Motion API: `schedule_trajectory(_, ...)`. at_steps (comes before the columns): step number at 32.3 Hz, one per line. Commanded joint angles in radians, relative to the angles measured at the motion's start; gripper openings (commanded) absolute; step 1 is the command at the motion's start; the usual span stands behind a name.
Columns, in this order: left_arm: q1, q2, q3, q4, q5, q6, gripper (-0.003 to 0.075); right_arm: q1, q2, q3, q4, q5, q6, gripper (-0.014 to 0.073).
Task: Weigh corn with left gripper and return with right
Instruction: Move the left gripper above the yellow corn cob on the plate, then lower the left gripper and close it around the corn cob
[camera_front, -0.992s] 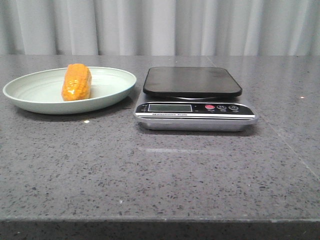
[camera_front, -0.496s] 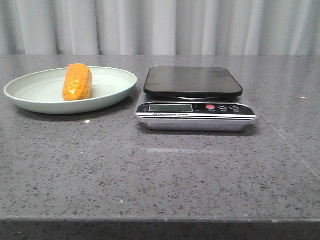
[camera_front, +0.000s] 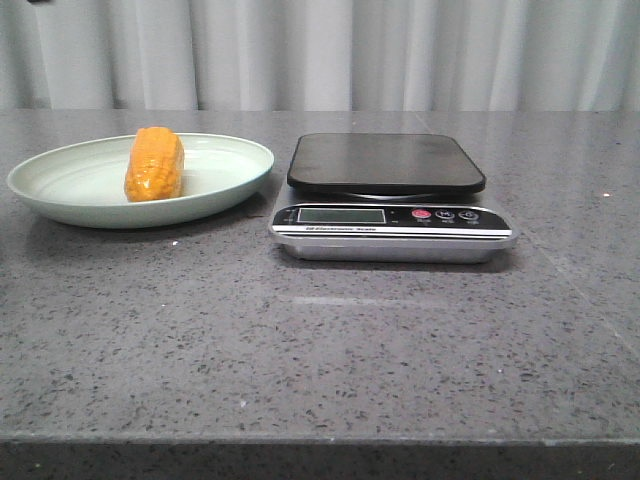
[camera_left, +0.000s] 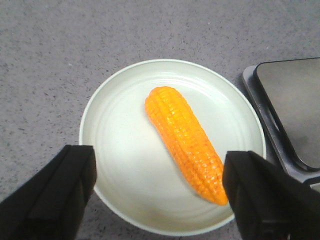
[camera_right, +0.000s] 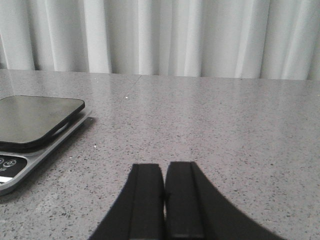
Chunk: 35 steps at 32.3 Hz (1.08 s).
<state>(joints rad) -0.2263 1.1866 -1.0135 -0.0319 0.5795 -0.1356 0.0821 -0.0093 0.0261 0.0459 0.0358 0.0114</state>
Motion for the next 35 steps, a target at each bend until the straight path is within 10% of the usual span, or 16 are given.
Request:
schedule_trajectory(1, -0.008, 0.099, -0.113, -0.001, 0.001, -0.069, 0.0548, -0.008, -0.018, -0.006, 0.003, -0.085, -0.001, 0.0173)
schedule_trajectory(35, -0.152, 0.554, -0.553, 0.219, 0.432, -0.430, 0.0548, -0.008, -0.018, -0.006, 0.003, -0.085, -0.001, 0.0173)
